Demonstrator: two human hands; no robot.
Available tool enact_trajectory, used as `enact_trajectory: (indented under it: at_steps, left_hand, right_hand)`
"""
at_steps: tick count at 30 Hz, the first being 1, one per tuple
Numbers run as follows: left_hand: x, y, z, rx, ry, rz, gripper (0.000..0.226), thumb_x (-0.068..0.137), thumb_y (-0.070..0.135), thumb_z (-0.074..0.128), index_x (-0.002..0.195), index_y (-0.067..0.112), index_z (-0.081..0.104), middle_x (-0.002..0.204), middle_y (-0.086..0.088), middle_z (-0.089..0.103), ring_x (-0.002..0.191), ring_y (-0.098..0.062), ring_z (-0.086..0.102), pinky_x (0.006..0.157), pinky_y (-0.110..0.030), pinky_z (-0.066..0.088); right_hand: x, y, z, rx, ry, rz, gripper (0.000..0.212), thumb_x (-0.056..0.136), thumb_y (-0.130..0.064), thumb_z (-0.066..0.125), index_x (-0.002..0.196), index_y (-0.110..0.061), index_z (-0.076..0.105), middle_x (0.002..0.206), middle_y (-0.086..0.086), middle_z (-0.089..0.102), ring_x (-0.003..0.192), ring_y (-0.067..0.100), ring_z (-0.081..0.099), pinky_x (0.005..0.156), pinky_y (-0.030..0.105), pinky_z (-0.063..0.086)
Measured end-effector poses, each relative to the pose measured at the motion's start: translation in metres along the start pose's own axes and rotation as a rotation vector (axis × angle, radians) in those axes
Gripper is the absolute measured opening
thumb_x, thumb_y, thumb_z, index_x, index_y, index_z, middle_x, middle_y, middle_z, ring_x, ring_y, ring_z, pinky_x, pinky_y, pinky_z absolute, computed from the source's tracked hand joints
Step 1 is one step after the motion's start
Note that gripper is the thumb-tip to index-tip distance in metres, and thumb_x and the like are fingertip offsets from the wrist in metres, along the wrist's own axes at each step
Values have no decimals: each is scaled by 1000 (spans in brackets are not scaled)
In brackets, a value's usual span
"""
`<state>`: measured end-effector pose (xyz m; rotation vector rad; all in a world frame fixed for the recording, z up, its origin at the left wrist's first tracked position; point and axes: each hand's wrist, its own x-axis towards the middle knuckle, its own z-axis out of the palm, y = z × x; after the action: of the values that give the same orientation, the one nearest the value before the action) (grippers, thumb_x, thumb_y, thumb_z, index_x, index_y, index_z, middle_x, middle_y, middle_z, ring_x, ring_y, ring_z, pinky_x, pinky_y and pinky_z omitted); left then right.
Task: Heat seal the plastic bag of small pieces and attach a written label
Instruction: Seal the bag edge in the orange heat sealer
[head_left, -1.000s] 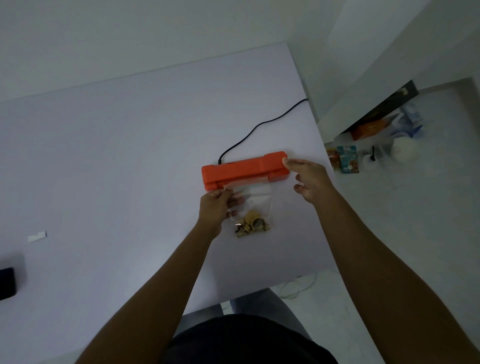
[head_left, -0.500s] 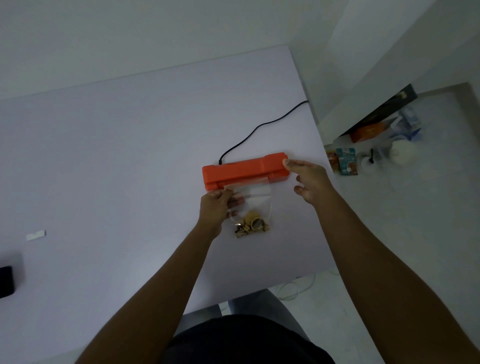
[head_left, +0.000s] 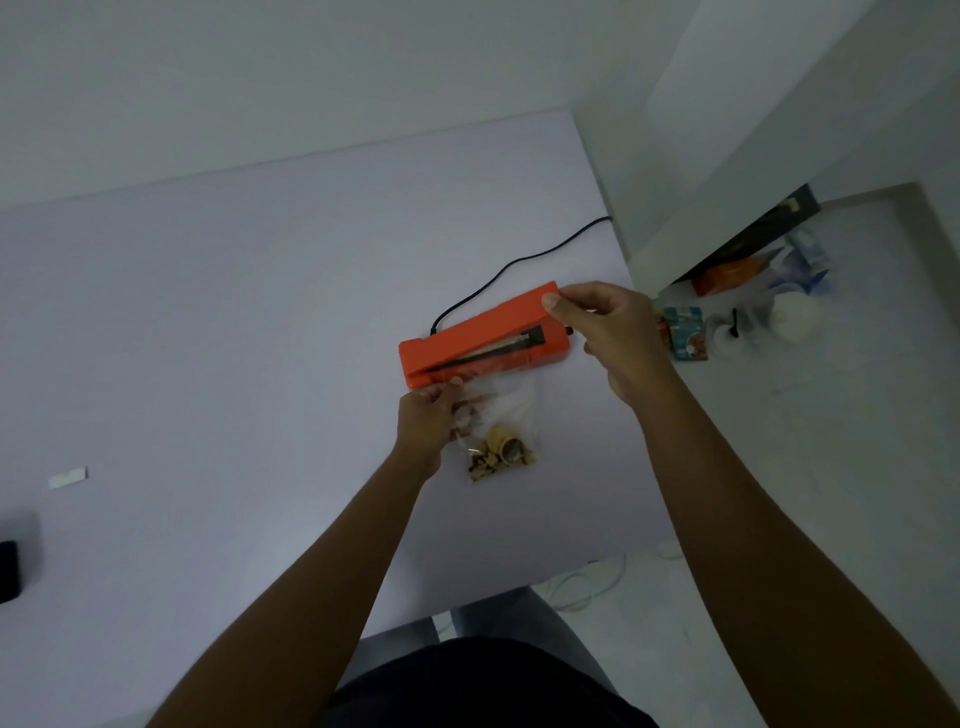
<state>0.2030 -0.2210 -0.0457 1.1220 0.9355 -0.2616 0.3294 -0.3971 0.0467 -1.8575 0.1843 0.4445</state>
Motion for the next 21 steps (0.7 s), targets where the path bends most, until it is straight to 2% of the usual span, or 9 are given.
enact_trajectory:
  at_steps: [5,8,11,13,15,16,18,21]
  left_hand:
    - [0,0,1,3,5,0,21,99,23,58,94,9,71,100,-16,76,91,-36,73,69,-40,62]
    - [1,-1,1,1,19,-7,19,99,22,58,94,10,72,101,-16,76,90,-34,74,75,-47,62]
    - [3,-1,-1,22,32,-16,19,99,19,58,96,7,72,99,-17,76,88,-34,74,77,-48,61]
    - [4,-1,-1,31,39,-16,18,98,15,57,96,6,72,98,-17,76,87,-33,74,75,-46,61]
    - [4,-1,-1,32,47,-15,16,97,14,58,95,7,72,96,-16,76,86,-31,75,72,-43,62]
    - [3,-1,-1,30,46,-12,15,97,14,59,95,7,72,95,-16,76,86,-32,75,71,-41,62]
    - [1,-1,1,26,43,-5,15,97,14,59,93,7,72,94,-19,76,85,-34,74,67,-40,61]
    - [1,-3,2,12,82,-10,17,96,16,60,92,4,72,92,-20,75,80,-35,72,65,-40,60]
  right_hand:
    - [-23,-35,18,-128,-103,-168,28,76,-41,84,92,-22,74,86,-4,73,65,1,61,66,23,53]
    - [-41,-55,32,-135,-186,-222,29,79,-42,82,98,-23,73,88,-4,73,70,11,64,69,30,58]
    - [-53,-68,46,-166,-281,-270,23,87,-34,76,108,-23,74,92,-6,71,76,12,65,73,28,60]
    - [-60,-72,55,-169,-438,-301,26,93,-26,70,119,-24,72,96,-7,69,75,10,64,76,27,61]
    - [-60,-71,58,-147,-577,-335,32,96,-16,65,126,-25,68,100,-5,70,78,21,67,80,33,63]
    - [-57,-68,55,-111,-585,-334,34,97,-11,64,128,-26,67,102,-3,71,83,25,69,82,34,62]
    - [-41,-55,44,-87,-439,-340,32,97,-8,63,124,-24,69,106,-2,73,95,17,71,87,29,59]
    - [-4,-12,20,-313,-156,-322,34,93,-7,66,124,-22,70,123,-7,69,94,1,61,94,31,52]
